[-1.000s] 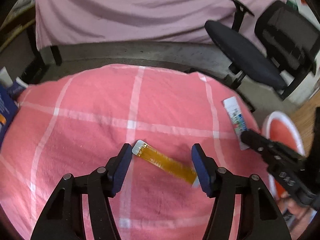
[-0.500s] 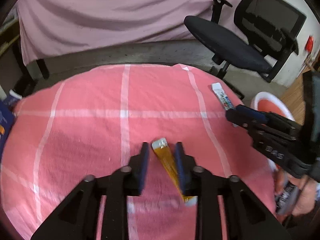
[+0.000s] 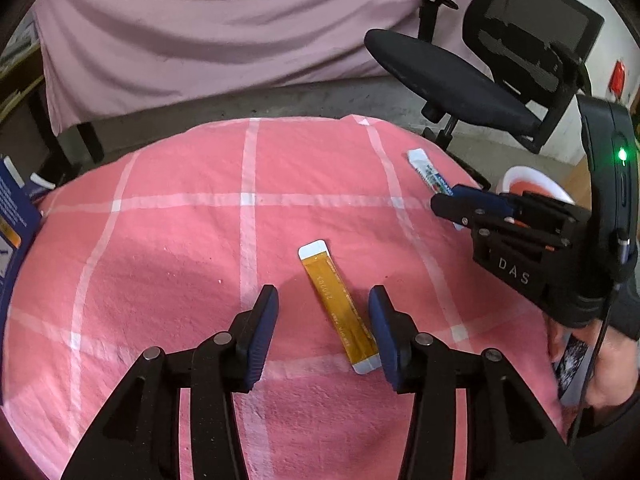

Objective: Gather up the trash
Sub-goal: 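Grasp the orange strip packet with the left tool while the right tool grasps the white tube, then lift both items and carry them over the orange bucket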

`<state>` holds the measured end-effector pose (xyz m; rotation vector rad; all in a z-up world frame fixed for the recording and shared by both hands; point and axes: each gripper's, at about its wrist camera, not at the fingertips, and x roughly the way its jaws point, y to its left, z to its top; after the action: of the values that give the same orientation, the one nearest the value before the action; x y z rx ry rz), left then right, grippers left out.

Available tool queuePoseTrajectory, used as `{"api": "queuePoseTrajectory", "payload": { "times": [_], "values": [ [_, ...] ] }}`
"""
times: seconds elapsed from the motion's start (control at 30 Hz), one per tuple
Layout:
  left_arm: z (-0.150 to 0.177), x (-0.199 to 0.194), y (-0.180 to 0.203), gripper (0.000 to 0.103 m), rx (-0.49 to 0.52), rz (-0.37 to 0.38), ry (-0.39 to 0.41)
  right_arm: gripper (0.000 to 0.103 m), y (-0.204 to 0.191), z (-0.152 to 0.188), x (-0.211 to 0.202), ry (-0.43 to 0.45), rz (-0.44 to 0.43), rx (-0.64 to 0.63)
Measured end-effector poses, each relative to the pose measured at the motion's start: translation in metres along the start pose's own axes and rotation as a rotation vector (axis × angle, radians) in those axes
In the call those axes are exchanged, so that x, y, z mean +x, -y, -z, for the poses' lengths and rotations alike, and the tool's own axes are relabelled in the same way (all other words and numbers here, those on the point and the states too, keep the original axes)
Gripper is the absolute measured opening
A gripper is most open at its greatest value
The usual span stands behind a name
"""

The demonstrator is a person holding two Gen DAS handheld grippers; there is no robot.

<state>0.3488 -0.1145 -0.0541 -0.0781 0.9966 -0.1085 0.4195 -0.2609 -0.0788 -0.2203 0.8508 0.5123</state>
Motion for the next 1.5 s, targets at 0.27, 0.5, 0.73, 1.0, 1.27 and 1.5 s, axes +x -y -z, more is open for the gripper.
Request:
{"api": "queuePoseTrajectory", "payload": {
  "times": [0.27, 0.5, 0.73, 1.0, 1.27, 1.5],
  "values": [
    [-0.002, 0.003, 0.004, 0.013, 0.028, -0.015, -0.003, 0.018, -0.006, 0.008, -0.015, 0.025, -0.010, 0.008],
    [-0.001, -0.001, 0.002, 0.010, -0.005, -0.005, 0.019, 0.018, -0.011, 0.019, -0.042, 0.101, -0.047, 0.038],
    [0.002, -0.030, 0.001, 0.010, -0.085, 0.031, 0.162, 0.018, -0.015, 0.022, -0.078, 0.268, -0.028, 0.052],
    [-0.002, -0.086, 0.026, 0.010, -0.066, 0.050, 0.464, 0.018, -0.009, 0.028, -0.139, 0.565, 0.043, 0.090],
    [-0.008, -0.124, 0.070, 0.010, 0.044, 0.095, 0.663, 0.018, 0.000, 0.045, -0.191, 0.780, 0.174, 0.111],
    [-0.006, -0.136, 0.110, 0.011, 0.135, 0.137, 0.758, 0.019, 0.024, 0.064, -0.216, 0.858, 0.243, 0.159]
  ]
}}
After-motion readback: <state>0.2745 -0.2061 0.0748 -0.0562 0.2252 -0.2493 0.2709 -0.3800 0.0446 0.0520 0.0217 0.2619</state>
